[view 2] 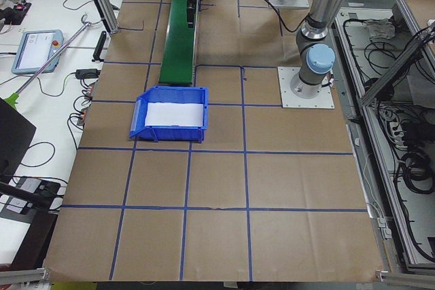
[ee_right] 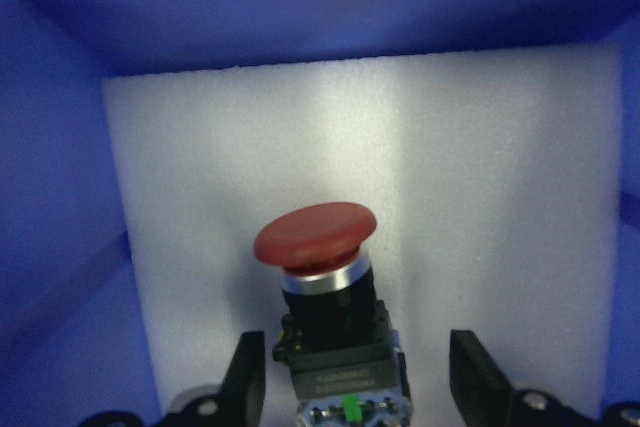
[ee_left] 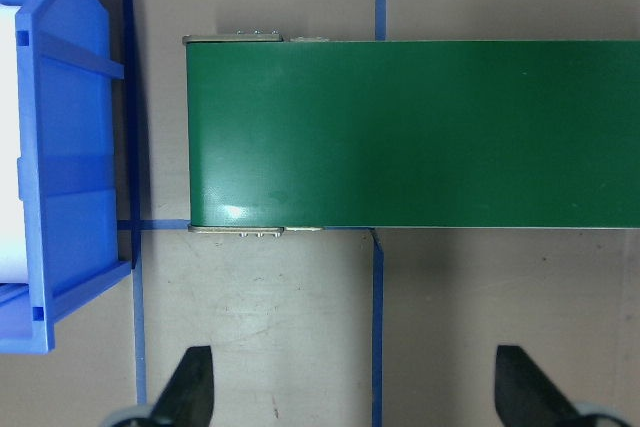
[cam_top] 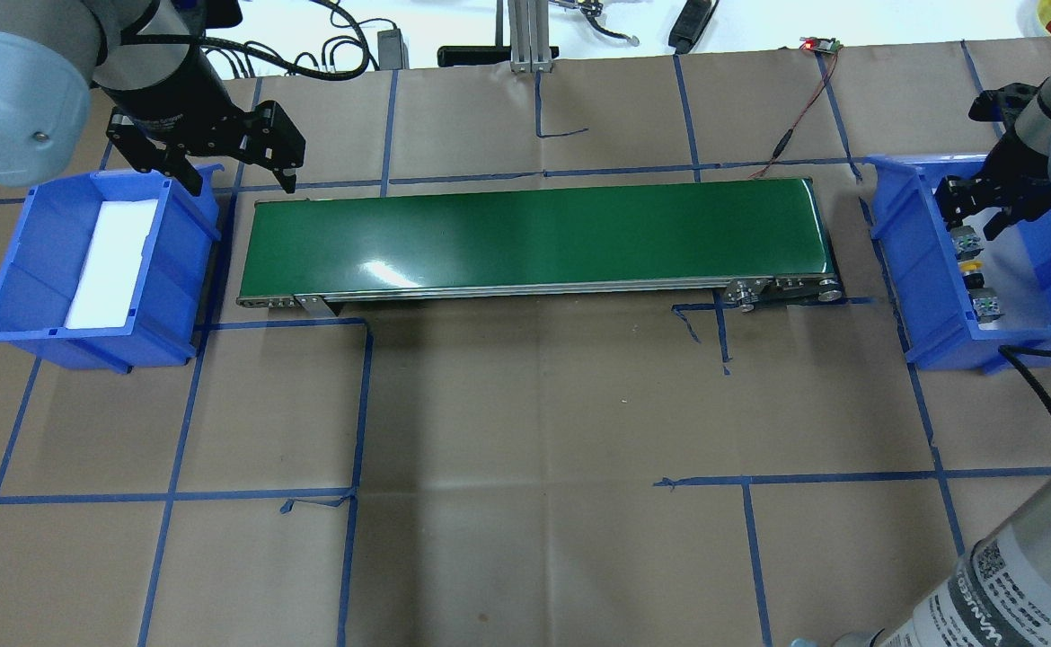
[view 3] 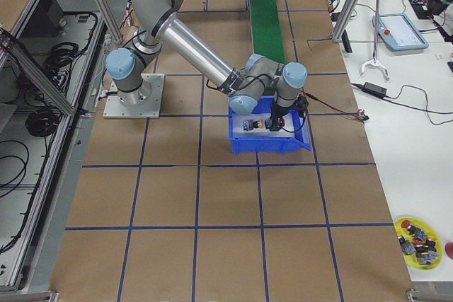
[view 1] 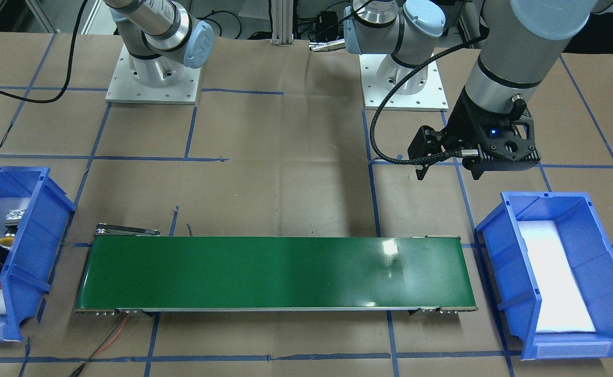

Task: Transport two buttons from left to right
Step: 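Carry the red button into the bin and set it beside the yellow one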

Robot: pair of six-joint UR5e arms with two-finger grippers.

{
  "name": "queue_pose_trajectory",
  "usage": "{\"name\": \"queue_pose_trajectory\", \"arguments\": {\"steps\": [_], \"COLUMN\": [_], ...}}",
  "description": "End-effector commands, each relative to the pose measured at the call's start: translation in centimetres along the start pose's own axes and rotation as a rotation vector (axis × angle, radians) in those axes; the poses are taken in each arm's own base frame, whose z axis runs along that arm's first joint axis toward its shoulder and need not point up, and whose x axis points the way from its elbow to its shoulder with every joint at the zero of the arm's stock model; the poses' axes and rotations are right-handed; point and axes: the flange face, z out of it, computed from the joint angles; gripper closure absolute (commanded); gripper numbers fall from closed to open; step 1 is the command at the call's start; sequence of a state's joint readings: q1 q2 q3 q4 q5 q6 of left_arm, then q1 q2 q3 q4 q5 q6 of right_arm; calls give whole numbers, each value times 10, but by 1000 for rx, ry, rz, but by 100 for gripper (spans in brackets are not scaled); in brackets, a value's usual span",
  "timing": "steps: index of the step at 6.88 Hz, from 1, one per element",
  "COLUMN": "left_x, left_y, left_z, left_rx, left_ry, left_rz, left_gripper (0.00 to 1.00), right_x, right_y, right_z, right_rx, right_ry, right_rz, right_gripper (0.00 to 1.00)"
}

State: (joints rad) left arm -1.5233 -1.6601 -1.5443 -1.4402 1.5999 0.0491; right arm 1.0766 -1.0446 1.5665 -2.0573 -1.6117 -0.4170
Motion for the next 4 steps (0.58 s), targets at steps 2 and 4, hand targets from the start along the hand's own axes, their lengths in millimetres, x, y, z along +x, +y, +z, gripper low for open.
{"name": "queue_pose_trajectory", "arguments": {"steps": [2, 4], "left_x": [1, 3], "left_y": [0, 1], "left_z": [-1, -2], "left_rx": [0, 2], "left_ry": [3, 8], "left_rz": [2, 5], "left_gripper": [0, 0], "right_x": [-2, -26], "right_y": [6, 32], "right_z": [-57, -155], "right_rx": [80, 167], "right_ry": [42, 72], "right_rz": [2, -10], "right_gripper": [0, 0]}}
